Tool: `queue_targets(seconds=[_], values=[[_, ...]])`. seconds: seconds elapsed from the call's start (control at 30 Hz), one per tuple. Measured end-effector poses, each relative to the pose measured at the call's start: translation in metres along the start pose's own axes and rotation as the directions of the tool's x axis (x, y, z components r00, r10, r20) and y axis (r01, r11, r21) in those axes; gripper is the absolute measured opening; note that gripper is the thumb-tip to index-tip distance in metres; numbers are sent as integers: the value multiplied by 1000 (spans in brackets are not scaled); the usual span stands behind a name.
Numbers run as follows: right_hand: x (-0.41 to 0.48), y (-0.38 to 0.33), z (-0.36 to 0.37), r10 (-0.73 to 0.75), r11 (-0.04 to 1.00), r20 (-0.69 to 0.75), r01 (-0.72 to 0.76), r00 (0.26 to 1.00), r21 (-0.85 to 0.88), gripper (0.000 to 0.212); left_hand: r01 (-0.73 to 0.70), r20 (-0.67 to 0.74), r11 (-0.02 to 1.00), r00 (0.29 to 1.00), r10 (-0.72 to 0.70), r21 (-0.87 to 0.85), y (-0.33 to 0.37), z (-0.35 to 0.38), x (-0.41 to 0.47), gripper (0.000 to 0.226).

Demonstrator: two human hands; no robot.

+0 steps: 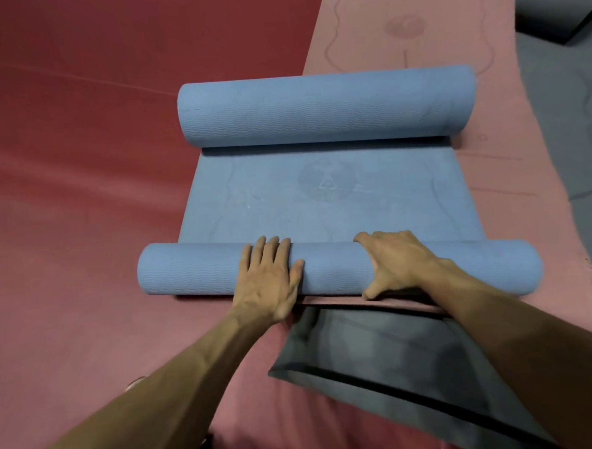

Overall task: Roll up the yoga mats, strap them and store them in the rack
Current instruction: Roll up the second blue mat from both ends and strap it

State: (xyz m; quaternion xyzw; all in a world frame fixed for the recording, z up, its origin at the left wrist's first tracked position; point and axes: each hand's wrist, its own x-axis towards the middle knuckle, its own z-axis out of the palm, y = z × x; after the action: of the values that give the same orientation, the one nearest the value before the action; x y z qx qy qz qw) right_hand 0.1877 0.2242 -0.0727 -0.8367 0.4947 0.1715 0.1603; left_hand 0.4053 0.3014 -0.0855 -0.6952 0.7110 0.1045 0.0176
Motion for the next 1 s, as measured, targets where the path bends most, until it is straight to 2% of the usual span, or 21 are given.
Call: queue_targets(seconds=[0.1, 0.27, 0.33, 0.5, 0.6, 0.7, 0.8, 0.9, 1.0], values=[[-16, -7, 6, -3, 999, 49, 1, 999, 48, 87, -20, 44, 998, 999, 18, 67, 1, 2, -31, 77], [-50, -17, 15, -10, 988, 155, -15, 988, 155, 85, -42, 78, 998, 996, 39, 44, 3, 4, -66, 69], [-63, -21, 18, -21, 985, 191, -12, 981, 172, 84, -49, 108, 998, 993, 45, 36, 7, 3, -79, 79], [-92, -35, 48, -27, 974, 269, -36, 963, 225, 86, -100, 244, 995, 965, 99, -9, 0, 24, -103, 121], [-95, -34, 60, -15, 955, 224, -53, 974, 293, 95, -120, 220, 992, 969, 109, 35, -4, 33, -100, 121], [-92, -29, 58, -9, 928, 242, -82, 970, 363, 101, -118, 242, 992, 964, 107, 33, -3, 29, -90, 122], [-97, -27, 61, -25, 943, 134, -21, 991, 333, 97, -121, 249, 993, 961, 117, 2, -3, 26, -80, 106], [-107, -27, 73, -35, 992, -64, 43, 997, 118, 89, -124, 230, 992, 966, 122, -4, -4, 24, -67, 100], [-109, -32, 92, -23, 1000, -326, 18, 945, -20, 84, -130, 240, 991, 962, 133, -29, -5, 24, -54, 98]])
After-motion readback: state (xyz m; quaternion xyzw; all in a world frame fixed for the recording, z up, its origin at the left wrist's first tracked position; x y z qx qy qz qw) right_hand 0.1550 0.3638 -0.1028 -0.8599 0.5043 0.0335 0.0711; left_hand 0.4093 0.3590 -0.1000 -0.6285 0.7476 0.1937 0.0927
